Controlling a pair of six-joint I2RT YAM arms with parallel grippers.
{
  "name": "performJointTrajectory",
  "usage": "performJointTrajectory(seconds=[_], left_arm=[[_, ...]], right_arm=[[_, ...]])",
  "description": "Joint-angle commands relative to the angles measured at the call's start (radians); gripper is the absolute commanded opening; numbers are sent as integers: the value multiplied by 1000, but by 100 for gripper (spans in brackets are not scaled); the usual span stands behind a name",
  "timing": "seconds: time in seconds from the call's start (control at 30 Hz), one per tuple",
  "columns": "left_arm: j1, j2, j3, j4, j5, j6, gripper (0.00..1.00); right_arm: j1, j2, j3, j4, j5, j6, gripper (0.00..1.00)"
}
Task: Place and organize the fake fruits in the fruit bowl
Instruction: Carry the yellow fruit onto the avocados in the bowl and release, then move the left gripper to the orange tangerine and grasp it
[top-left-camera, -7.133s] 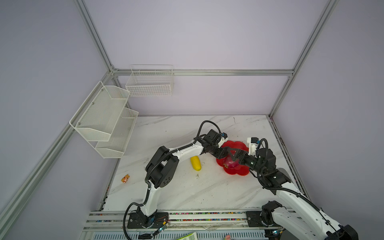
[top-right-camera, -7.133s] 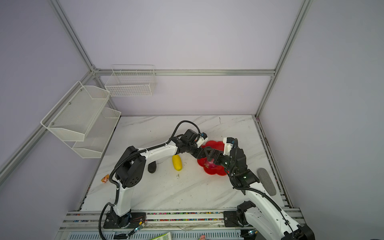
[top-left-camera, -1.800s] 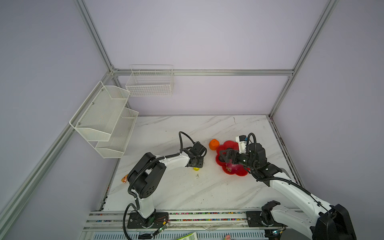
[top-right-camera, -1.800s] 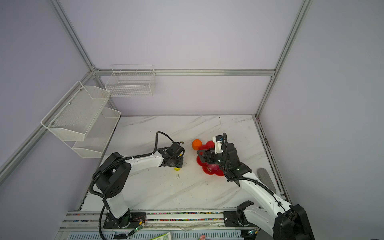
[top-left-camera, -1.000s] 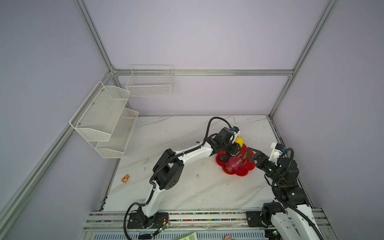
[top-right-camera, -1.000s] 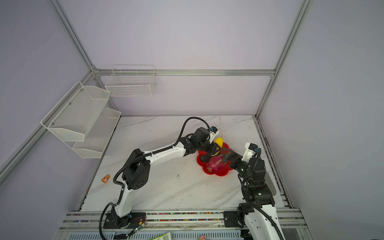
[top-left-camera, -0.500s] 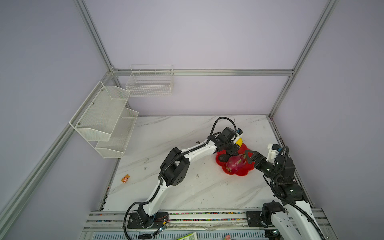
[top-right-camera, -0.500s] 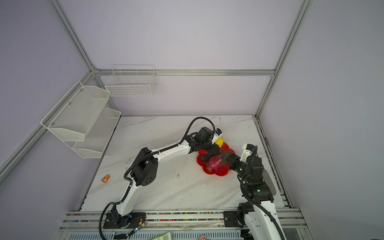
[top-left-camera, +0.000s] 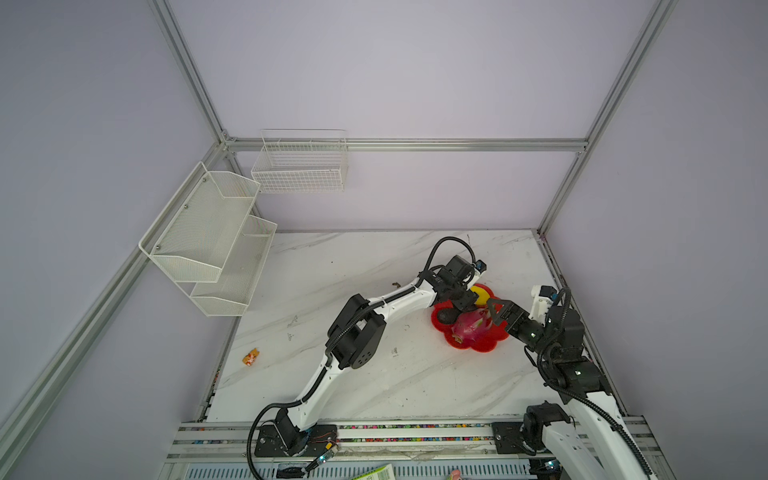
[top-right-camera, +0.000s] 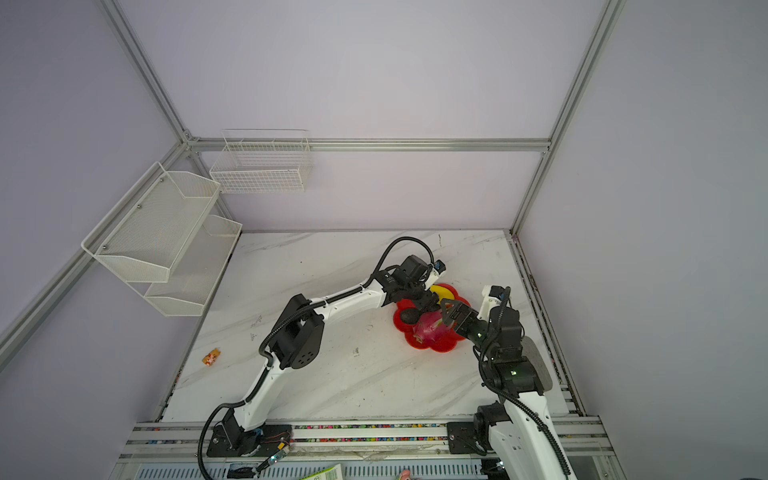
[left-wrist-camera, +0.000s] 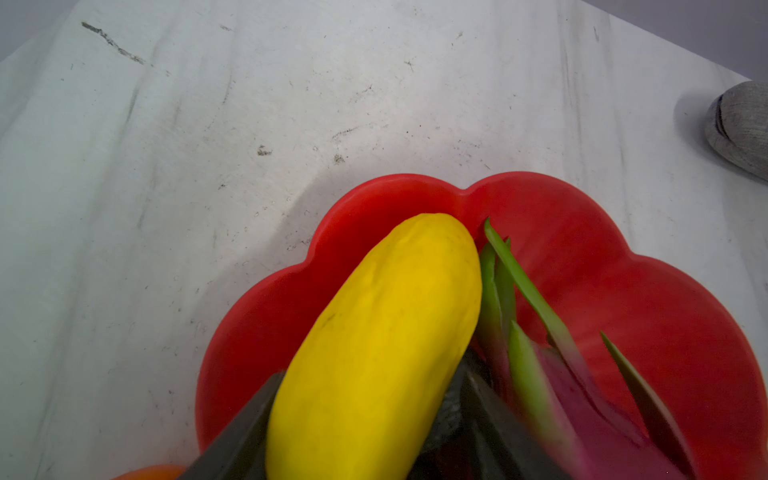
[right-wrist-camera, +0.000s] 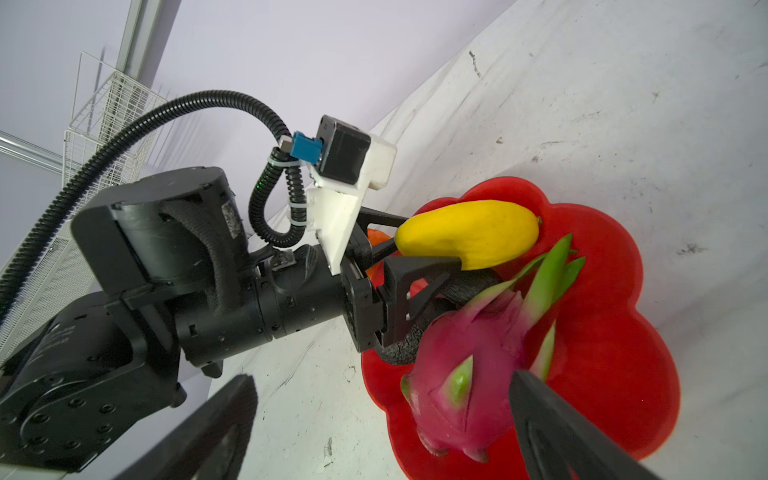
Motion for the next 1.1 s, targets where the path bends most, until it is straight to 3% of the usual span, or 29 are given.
performJointTrajectory(seconds=[0.0,0.13,0.23,0.43,0.67,1.07], left_arm=[[33,-147,-20,60,-43,0,70],[84,-291,-214,165,-92,-14,78],[147,-328,-294,150,-113,-35,78],[233,-334,-386,125,-29,-55,78],[241,-276,-374,127,99,-50,80],[239,-188,-325,139,153,-119,80]], right_arm=[[-3,17,-13,59,-6,-23,97],[-3,86,5,123,-70,-86,97],[1,174,31,172,-139,-118,97],[92,331,79,269,-160,-136,97],[250,466,132,323,-86,-147,97],[260,475,116,324,-89,-172,97]])
